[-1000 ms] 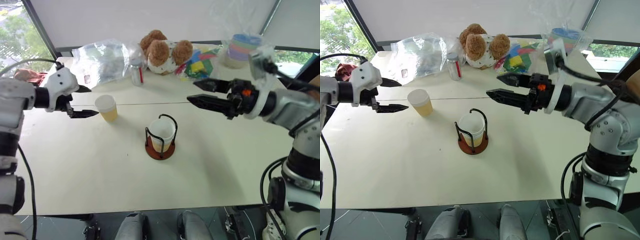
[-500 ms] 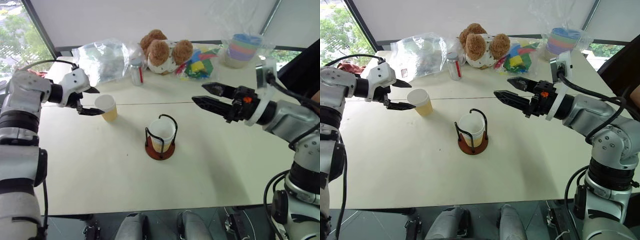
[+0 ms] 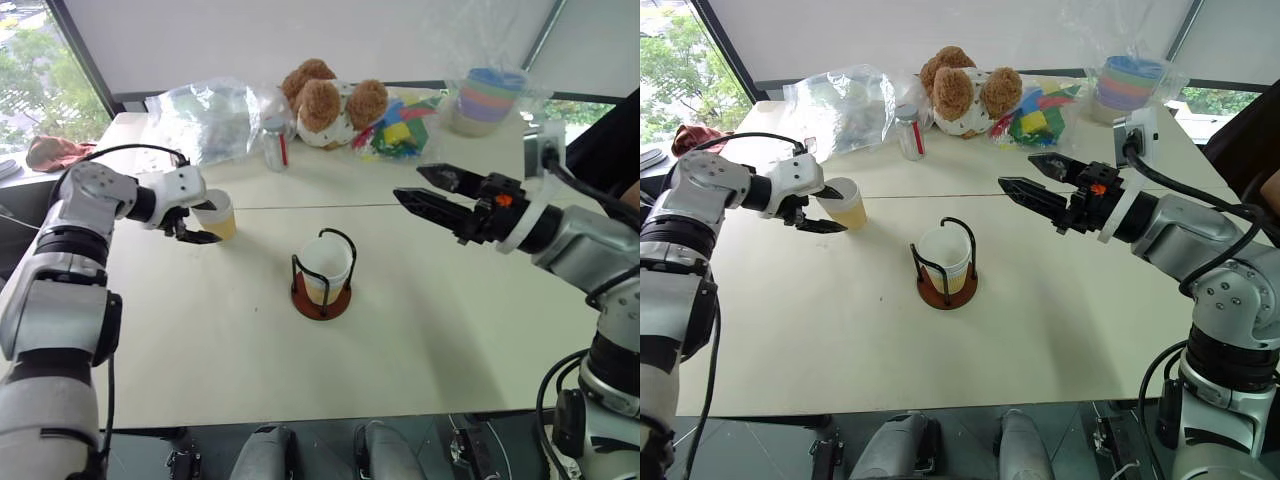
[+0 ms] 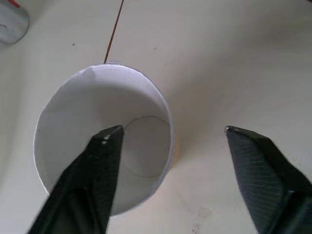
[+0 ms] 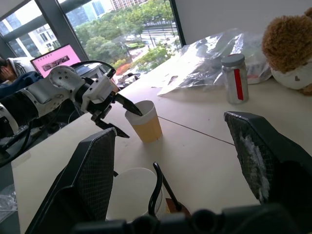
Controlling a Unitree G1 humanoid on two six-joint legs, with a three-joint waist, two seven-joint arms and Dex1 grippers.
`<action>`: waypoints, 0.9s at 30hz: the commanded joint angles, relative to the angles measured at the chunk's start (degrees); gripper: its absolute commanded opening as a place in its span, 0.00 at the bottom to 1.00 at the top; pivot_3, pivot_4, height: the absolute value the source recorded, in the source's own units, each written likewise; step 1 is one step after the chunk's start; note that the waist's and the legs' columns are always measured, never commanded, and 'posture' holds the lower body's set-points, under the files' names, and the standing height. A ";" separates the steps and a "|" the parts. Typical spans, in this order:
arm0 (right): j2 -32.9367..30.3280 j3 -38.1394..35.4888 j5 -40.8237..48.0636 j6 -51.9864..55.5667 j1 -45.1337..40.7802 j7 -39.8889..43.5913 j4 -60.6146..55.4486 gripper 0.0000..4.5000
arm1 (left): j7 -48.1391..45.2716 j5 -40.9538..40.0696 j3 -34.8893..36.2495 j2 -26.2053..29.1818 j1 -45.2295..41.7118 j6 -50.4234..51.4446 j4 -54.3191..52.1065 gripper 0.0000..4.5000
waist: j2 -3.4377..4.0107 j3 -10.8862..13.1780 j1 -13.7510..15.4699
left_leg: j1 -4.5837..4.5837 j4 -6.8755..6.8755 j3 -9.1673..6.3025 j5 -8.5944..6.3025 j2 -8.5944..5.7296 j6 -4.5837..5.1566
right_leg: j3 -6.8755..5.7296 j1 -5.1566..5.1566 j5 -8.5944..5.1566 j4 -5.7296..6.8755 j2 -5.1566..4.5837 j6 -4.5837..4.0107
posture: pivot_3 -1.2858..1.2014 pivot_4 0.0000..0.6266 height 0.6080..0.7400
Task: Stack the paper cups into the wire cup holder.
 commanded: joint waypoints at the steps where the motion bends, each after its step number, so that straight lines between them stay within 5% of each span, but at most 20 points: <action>1: -1.26 -1.12 1.65 -1.52 0.14 -0.88 -2.37 0.86 | 1.32 1.24 0.25 0.46 -2.30 -1.75 0.59 0.37 | 0.00 0.00 -0.01 | 0.00 0.00 0.00 0.00 0.00 0.00 | 0.00 0.00 0.00 0.00 0.00 0.00 | 0.52 0.24 1.00; 4: -1.57 -1.10 2.11 -1.60 0.33 -1.47 -2.51 0.86 | 2.17 2.35 -0.11 0.28 -2.45 -2.93 1.10 0.04 | 0.00 0.00 -0.01 | 0.00 0.00 -0.01 0.00 0.00 0.00 | -0.01 0.00 0.00 0.00 0.00 0.00 | 0.52 0.24 1.00; 5: -1.69 -1.08 2.19 -1.64 0.29 -1.55 -2.42 0.86 | 2.62 2.76 -0.30 0.22 -2.52 -3.37 1.24 0.01 | 0.00 0.00 -0.01 | 0.00 0.00 -0.01 0.00 0.00 0.00 | -0.01 0.00 0.00 0.00 0.00 0.00 | 0.52 0.24 1.00; 12: -1.98 -1.44 3.64 -1.75 2.24 -1.01 -1.43 0.86 | 3.59 2.55 1.21 -1.17 -5.49 -3.77 1.29 0.01 | -0.02 0.01 0.17 | 0.00 0.00 -0.01 0.00 0.00 0.00 | -0.01 0.00 0.00 0.00 0.00 0.00 | 0.52 0.24 1.00; 18: -16.18 -4.46 5.47 0.51 11.73 9.39 -7.97 0.86 | -12.41 -7.23 4.25 -6.99 -17.00 3.13 -3.86 0.01 | -0.11 0.05 0.72 | -0.70 0.59 -0.43 -0.15 -0.05 0.25 | -0.34 -0.08 -0.04 -0.04 0.01 0.06 | 0.52 0.24 1.00; 27: -21.56 -7.92 11.87 1.47 17.49 5.18 -15.11 0.86 | -16.70 -38.46 -18.06 -4.97 -18.85 20.51 -26.65 0.01 | -0.04 0.04 -0.97 | -0.45 0.74 -0.48 -0.21 -0.02 0.34 | -0.21 0.06 -0.02 0.00 -0.07 0.11 | 0.52 0.24 1.00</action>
